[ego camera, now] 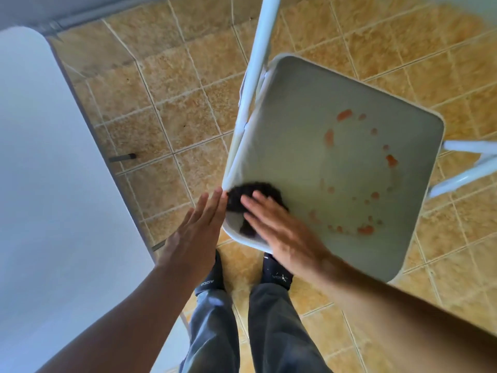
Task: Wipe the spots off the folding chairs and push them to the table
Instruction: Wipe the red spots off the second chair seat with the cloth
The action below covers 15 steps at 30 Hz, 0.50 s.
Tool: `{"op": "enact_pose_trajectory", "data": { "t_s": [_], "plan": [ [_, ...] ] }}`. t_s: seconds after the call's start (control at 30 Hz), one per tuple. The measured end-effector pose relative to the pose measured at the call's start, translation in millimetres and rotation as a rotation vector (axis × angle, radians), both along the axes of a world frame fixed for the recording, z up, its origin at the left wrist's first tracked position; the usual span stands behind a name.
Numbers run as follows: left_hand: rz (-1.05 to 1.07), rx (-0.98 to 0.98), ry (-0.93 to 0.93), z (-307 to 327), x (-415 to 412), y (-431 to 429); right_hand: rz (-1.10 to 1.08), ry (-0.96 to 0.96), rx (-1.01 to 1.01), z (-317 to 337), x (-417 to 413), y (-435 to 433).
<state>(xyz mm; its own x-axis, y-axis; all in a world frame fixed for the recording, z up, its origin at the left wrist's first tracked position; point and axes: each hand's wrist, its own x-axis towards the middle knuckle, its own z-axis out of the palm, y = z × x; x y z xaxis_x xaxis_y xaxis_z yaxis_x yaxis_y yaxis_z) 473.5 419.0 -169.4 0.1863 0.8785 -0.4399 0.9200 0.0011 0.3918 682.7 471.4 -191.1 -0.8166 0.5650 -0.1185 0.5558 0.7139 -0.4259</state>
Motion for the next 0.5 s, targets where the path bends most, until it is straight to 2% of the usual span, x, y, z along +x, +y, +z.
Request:
{"op": "enact_pose_trajectory", "data": {
  "t_s": [0.17,0.27,0.43,0.5],
  "plan": [
    [-0.022,0.009,-0.006,-5,-5,1,-0.304,-0.018,0.112,-18,-17,109],
    [-0.022,0.006,-0.026,-7,-5,1,-0.434,-0.011,0.091,-19,-30,122],
    [0.007,-0.023,-0.07,-3,-3,2,-0.214,0.1,-0.048,-10,-19,15],
    [0.013,-0.034,-0.072,-3,-1,4,-0.124,0.087,-0.088,-2,-3,-18]
  ]
}}
